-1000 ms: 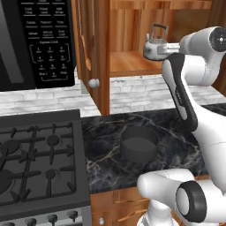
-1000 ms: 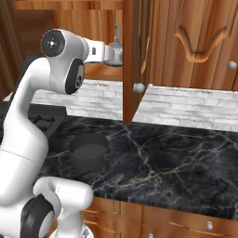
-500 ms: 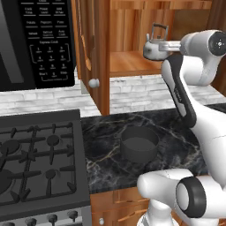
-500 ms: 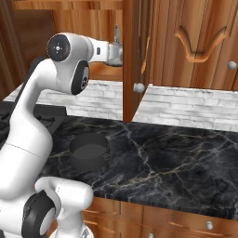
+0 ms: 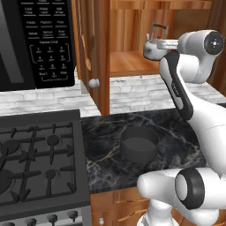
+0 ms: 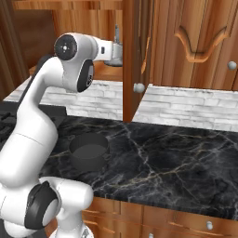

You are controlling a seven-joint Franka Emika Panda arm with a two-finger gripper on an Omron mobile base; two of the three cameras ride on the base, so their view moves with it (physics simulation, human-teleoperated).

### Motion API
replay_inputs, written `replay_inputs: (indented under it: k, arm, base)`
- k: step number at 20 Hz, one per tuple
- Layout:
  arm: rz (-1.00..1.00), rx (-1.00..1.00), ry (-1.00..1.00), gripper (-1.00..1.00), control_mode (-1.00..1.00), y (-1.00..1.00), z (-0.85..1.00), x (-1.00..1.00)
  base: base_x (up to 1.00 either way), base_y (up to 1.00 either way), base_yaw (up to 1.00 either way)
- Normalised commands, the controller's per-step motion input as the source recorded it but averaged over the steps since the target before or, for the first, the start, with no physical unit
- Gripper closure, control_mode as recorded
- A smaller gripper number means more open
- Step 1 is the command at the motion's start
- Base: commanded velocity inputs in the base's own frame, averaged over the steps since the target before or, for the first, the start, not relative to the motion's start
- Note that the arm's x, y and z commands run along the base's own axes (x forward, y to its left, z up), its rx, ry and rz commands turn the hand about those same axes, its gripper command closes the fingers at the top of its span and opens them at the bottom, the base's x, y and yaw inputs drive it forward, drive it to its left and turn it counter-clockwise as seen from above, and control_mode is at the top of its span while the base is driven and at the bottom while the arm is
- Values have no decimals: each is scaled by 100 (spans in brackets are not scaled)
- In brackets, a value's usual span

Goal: Pick the kettle from the cabinet and place it on a stove burner. Then pick the pot from the counter and place it on another stove burner. Finally, turn both burners on.

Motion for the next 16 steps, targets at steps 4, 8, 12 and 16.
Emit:
replay_inputs:
  k: [4, 8, 12, 16]
  arm:
    - [0, 3, -7, -100, -100, 0, 0, 12]
    - [0, 0, -4, -100, -100, 0, 0, 10]
    - [0, 3, -3, -100, -100, -1, 0, 12]
    - [0, 4, -3, -100, -100, -1, 0, 15]
  base:
    - [0, 0, 0]
    - [0, 0, 0]
    - [0, 0, 0]
    - [0, 0, 0]
